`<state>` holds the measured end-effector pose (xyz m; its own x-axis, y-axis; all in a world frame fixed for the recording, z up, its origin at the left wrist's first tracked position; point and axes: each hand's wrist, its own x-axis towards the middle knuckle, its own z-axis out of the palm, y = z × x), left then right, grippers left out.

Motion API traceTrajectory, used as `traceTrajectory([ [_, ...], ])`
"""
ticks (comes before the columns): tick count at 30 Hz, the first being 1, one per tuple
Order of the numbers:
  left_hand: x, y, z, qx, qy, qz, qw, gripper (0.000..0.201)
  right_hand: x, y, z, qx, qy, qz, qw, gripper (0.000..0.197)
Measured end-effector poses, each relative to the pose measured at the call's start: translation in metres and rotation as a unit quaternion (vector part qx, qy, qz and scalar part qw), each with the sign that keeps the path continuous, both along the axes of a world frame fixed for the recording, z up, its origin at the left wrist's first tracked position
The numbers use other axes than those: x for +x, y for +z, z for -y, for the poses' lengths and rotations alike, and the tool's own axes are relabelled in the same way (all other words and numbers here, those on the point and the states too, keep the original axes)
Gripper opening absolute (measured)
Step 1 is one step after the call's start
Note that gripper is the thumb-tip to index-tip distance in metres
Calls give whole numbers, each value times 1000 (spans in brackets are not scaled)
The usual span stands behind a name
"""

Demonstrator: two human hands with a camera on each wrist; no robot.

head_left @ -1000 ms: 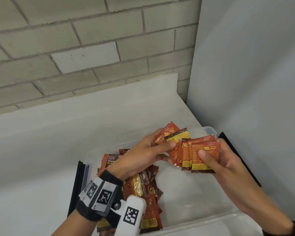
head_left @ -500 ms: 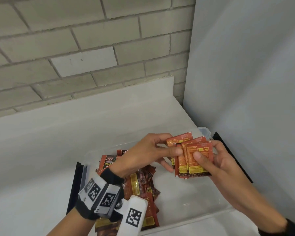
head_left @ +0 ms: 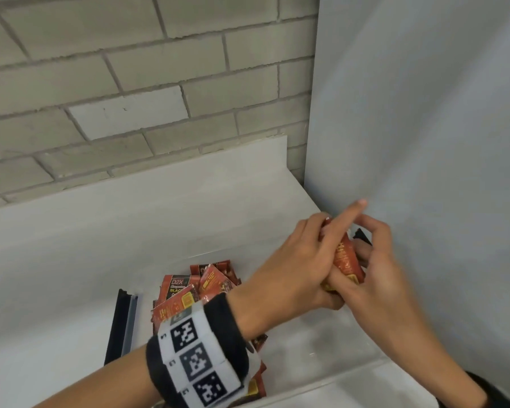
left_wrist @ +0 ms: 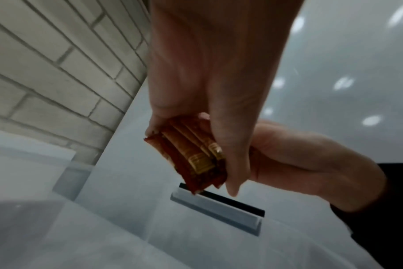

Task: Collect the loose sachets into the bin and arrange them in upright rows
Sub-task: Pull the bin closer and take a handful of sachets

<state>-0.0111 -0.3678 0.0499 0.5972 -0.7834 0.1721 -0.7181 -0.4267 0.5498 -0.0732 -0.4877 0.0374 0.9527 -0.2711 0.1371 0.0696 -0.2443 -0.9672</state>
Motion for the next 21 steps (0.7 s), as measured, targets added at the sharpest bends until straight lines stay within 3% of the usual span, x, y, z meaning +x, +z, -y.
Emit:
traceTrajectory([
  [4, 2, 0, -7, -46, -62, -35, 996, 114, -1, 5, 9, 47, 59, -71, 995, 74],
  [8, 8, 1, -16, -92, -98, -89, 987, 111, -3, 9, 23, 210, 179, -148, 950, 106],
  [10, 9, 0, -19, -112, -116, -83, 983, 114, -2, 11, 27, 287, 216, -158, 920, 102],
  [12, 8, 0, -17, -130, -142, -72, 979, 114, -2, 13, 27, 299, 264, -165, 902, 90],
  [15, 6, -5, -10, -147, -176, -50, 972, 112, -2, 16, 23, 266, 305, -180, 897, 64],
  [21, 6, -5, -9, -160, -194, -35, 967, 84, -3, 20, 20, 230, 307, -195, 903, 58],
])
